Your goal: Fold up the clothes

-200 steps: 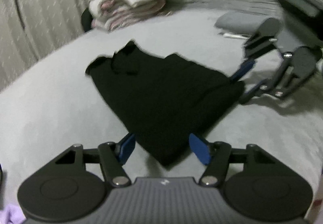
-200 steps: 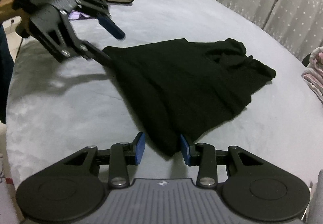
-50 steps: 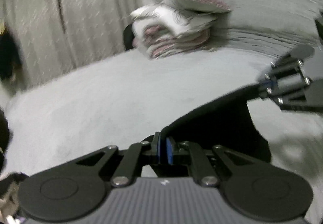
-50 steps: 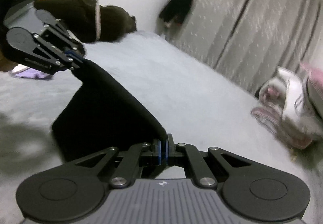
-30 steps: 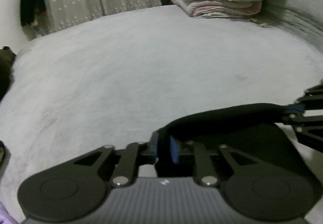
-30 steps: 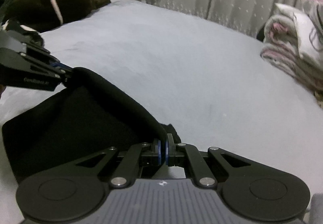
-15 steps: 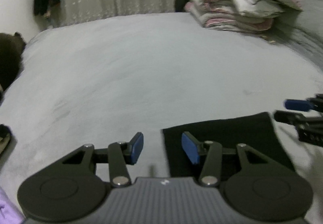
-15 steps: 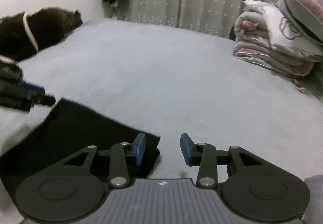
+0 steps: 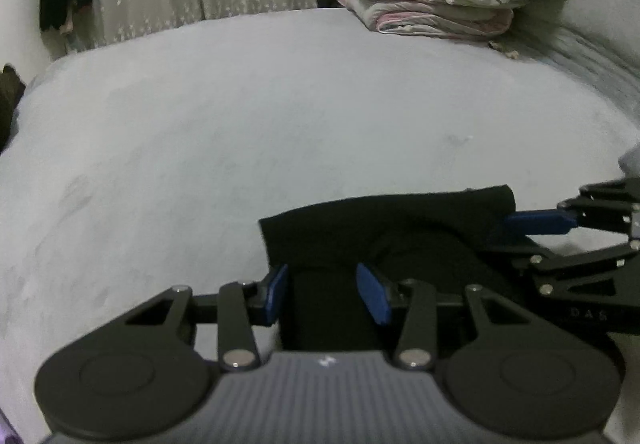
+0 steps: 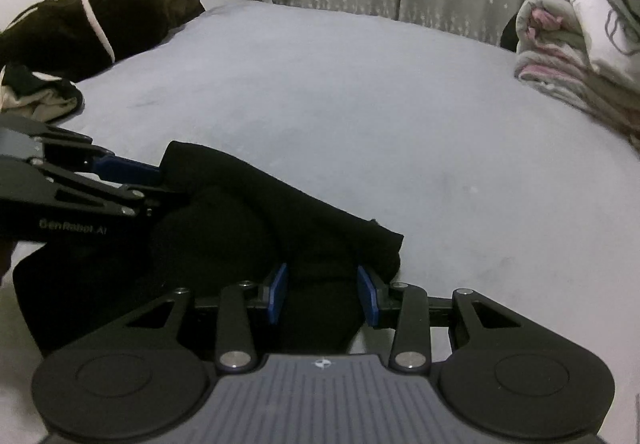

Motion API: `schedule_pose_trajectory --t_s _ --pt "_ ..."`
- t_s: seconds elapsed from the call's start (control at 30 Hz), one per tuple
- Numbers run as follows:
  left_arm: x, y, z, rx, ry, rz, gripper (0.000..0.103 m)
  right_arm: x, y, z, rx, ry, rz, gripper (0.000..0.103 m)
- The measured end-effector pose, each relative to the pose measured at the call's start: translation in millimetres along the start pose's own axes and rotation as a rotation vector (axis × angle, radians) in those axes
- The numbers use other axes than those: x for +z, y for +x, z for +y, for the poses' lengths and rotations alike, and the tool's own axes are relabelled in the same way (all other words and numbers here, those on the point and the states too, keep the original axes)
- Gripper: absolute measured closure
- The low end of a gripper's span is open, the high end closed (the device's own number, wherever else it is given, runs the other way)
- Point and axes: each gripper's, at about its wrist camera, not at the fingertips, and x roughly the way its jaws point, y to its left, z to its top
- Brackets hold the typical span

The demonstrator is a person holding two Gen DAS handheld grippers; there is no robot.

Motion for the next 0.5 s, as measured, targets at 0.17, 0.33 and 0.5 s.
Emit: schedule_pose_trajectory --t_s 0.17,0.33,0.5 --pt "7.4 -19.9 12.5 -0.051 -0.07 -0.075 0.065 9.6 -21.2 4.2 0.007 0.019 -0.093 0.064" --pt "-12.4 2.2 -6.3 -0.001 0.041 -0.01 0.065 1.3 -6.7 12.1 0.046 0.032 -0.01 0.062" --pt "-1.5 -10.8 10.2 -0.022 -0.054 -0.006 0.065 -1.9 -7.7 16.9 0.056 0.034 0.007 0.062"
